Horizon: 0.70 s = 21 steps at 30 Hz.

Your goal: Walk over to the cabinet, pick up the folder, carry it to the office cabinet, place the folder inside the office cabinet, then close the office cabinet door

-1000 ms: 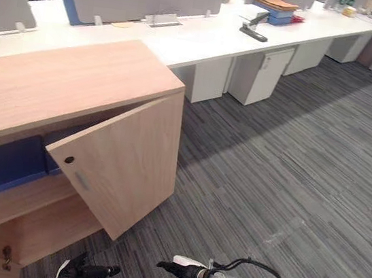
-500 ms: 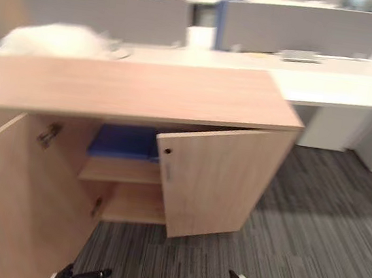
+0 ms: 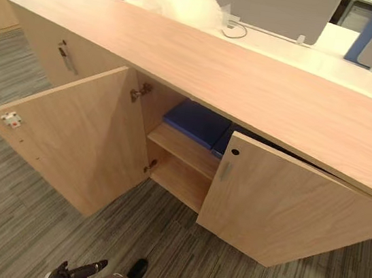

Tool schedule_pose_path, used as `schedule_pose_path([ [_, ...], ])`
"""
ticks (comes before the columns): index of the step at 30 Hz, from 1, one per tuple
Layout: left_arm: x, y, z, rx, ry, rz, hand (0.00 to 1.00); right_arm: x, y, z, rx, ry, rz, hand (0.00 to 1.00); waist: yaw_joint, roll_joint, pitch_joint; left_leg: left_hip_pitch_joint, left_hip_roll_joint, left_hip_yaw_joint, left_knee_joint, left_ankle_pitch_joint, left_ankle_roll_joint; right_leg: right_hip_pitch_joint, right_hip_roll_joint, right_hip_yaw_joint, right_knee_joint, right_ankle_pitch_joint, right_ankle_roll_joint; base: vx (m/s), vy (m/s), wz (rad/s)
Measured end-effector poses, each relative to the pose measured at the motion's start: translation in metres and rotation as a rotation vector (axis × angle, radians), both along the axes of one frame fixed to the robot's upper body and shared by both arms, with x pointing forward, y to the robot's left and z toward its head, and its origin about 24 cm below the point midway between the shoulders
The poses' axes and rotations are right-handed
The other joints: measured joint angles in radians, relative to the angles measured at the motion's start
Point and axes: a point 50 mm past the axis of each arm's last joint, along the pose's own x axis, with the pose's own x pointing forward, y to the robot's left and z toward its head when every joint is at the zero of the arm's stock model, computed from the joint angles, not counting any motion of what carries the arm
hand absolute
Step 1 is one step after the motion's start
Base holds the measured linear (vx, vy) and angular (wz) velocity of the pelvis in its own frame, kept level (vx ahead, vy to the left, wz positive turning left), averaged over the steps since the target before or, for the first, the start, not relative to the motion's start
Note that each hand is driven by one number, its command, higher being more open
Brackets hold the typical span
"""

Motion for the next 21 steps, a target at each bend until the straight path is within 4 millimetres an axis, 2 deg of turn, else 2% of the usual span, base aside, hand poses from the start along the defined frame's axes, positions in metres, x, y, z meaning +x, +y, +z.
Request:
schedule_pose_path([
  [1,0.007,0.002,0.002,0.011,-0.016,-0.014,1.0,-0.001,0.002,0.0,0.012,-0.011,-0.043,1.0,-0.031,-0.02,0.005,-0.04,0.032,0.154,0.075,-0.066,0.059,0.02,-0.015,-0.048,-0.028,0.02,-0.018,-0.08,-0.035,1.11],
  [2,0.015,0.003,0.005,0.021,-0.042,-0.022,1.0,-0.003,0.003,-0.001,0.02,-0.009,-0.064,1.0,-0.042,-0.03,0.014,-0.073,0.047,0.23,0.154,-0.104,0.063,0.03,-0.026,-0.082,-0.041,0.02,-0.017,-0.08,-0.042,1.41],
  [3,0.025,0.0,0.007,0.018,-0.074,-0.029,1.0,-0.006,0.0,-0.001,0.027,-0.013,-0.122,1.0,-0.042,-0.01,0.03,-0.137,0.091,0.344,0.374,-0.149,0.042,0.054,-0.028,-0.157,-0.043,0.017,-0.021,-0.06,0.019,1.14],
  [4,0.03,-0.004,0.008,0.013,-0.086,-0.042,1.0,-0.01,-0.004,0.0,0.023,-0.011,-0.151,1.0,-0.041,-0.003,0.034,-0.154,0.116,0.401,0.526,-0.189,0.029,0.067,-0.037,-0.209,-0.038,0.009,-0.012,-0.05,0.03,0.95],
  [5,0.03,-0.005,0.008,0.011,-0.087,-0.049,1.0,-0.013,-0.004,0.0,0.02,-0.007,-0.155,1.0,-0.039,0.0,0.032,-0.145,0.119,0.421,0.572,-0.206,0.017,0.072,-0.045,-0.224,-0.035,0.003,-0.003,0.01,0.098,0.74],
  [6,0.03,-0.009,0.007,0.007,-0.08,-0.07,1.0,-0.015,-0.006,0.0,0.015,-0.013,-0.168,1.0,-0.042,0.009,0.027,-0.112,0.118,0.431,0.607,-0.242,-0.01,0.082,-0.054,-0.251,-0.035,-0.002,0.006,0.06,0.159,0.67],
  [7,0.03,-0.014,0.006,0.001,-0.072,-0.095,1.0,-0.017,-0.008,0.0,0.02,-0.014,-0.198,1.0,-0.048,0.02,0.021,-0.059,0.117,0.429,0.56,-0.267,-0.035,0.095,-0.059,-0.274,-0.032,-0.006,0.026,0.13,0.256,0.99],
  [8,0.028,-0.025,0.002,-0.026,-0.052,-0.131,1.0,-0.02,-0.011,0.0,0.022,-0.012,-0.236,1.0,-0.055,0.038,0.01,-0.005,0.081,0.407,0.411,-0.303,-0.032,0.088,-0.053,-0.276,-0.017,-0.005,0.034,0.12,0.195,0.98],
  [9,0.03,-0.022,0.003,-0.018,-0.049,-0.158,1.0,-0.019,-0.005,-0.002,0.039,-0.008,-0.252,1.0,-0.062,0.008,0.015,0.019,0.045,0.396,0.364,-0.267,-0.028,0.088,-0.077,-0.27,-0.015,-0.004,0.035,0.13,0.196,1.08],
  [10,0.028,-0.018,0.003,0.001,-0.038,-0.175,1.0,-0.024,0.002,-0.004,0.069,0.004,-0.297,1.0,-0.068,-0.008,0.011,0.073,0.0,0.368,0.241,-0.205,-0.011,0.088,-0.093,-0.243,-0.029,0.013,0.018,0.07,0.091,0.84],
  [13,0.018,-0.014,0.002,0.026,-0.011,-0.134,1.0,-0.027,0.002,-0.005,0.069,0.009,-0.299,1.0,-0.072,-0.012,0.002,0.164,-0.033,0.334,0.105,-0.141,0.001,0.108,-0.085,-0.196,-0.111,0.026,0.025,0.01,0.046,0.45],
  [14,0.015,-0.013,0.001,0.031,-0.004,-0.121,1.0,-0.026,0.003,-0.005,0.069,0.004,-0.297,1.0,-0.075,-0.019,-0.004,0.196,-0.052,0.327,0.061,-0.122,0.001,0.095,-0.089,-0.176,-0.126,0.065,0.041,-0.05,-0.011,0.3],
  [15,0.012,-0.014,0.0,0.03,0.004,-0.118,1.0,-0.027,0.003,-0.005,0.069,0.004,-0.296,1.0,-0.079,-0.016,-0.013,0.212,-0.058,0.318,0.034,-0.11,-0.001,0.099,-0.095,-0.174,-0.12,0.065,0.053,-0.02,-0.039,0.19],
  [17,0.009,-0.018,-0.001,0.025,0.008,-0.109,1.0,-0.027,0.0,-0.005,0.06,0.01,-0.273,1.0,-0.079,-0.006,-0.039,0.267,-0.064,0.315,-0.108,-0.038,-0.005,0.092,-0.096,-0.167,-0.133,0.067,0.059,0.04,-0.073,0.04],
  [18,0.009,-0.02,-0.001,0.021,0.009,-0.108,1.0,-0.026,-0.001,-0.004,0.056,0.005,-0.27,1.0,-0.08,0.001,-0.038,0.279,-0.062,0.312,-0.136,-0.022,-0.008,0.091,-0.092,-0.168,-0.135,0.068,0.061,0.02,-0.082,0.01],
  [21,0.009,-0.021,-0.001,0.023,0.009,-0.102,1.0,-0.027,-0.004,-0.004,0.048,0.012,-0.262,1.0,-0.082,0.006,-0.024,0.287,-0.052,0.309,-0.142,-0.017,-0.014,0.099,-0.08,-0.168,-0.137,0.07,0.062,-0.01,-0.063,0.0],
])
